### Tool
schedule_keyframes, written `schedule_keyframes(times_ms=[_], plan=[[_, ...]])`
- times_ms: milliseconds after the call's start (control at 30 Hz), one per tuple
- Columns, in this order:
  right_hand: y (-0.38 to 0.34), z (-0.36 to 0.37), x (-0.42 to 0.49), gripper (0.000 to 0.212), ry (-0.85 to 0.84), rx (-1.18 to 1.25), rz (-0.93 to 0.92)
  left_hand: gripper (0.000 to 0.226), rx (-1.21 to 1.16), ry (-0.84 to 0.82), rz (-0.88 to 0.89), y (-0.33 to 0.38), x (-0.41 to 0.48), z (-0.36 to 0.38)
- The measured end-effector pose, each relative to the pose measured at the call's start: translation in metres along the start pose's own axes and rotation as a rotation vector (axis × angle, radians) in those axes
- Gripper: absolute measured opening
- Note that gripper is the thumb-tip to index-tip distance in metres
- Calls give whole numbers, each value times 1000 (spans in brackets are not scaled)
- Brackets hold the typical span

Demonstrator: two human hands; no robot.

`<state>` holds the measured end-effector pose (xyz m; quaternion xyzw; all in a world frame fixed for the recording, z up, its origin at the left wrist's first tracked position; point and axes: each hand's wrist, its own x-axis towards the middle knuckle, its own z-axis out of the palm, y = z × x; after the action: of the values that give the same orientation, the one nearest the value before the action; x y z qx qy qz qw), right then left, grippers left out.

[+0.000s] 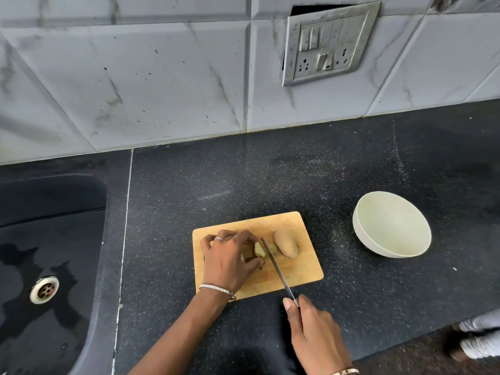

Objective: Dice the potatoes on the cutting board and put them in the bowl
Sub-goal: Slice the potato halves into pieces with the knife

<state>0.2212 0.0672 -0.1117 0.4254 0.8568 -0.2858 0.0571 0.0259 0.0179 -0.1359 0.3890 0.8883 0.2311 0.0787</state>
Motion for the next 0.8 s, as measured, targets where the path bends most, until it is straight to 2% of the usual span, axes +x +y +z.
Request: schedule_keyframes(times_ms=[233, 500, 800], plan=[[-3, 3, 2, 34, 2, 25, -5, 44, 51, 0, -34, 5, -1, -11], [-6, 8, 2, 34, -6, 34, 3, 14, 22, 31, -68, 9, -6, -10], [-6, 8, 2, 33, 20, 40, -11, 27, 88, 23, -75, 7, -4, -12]])
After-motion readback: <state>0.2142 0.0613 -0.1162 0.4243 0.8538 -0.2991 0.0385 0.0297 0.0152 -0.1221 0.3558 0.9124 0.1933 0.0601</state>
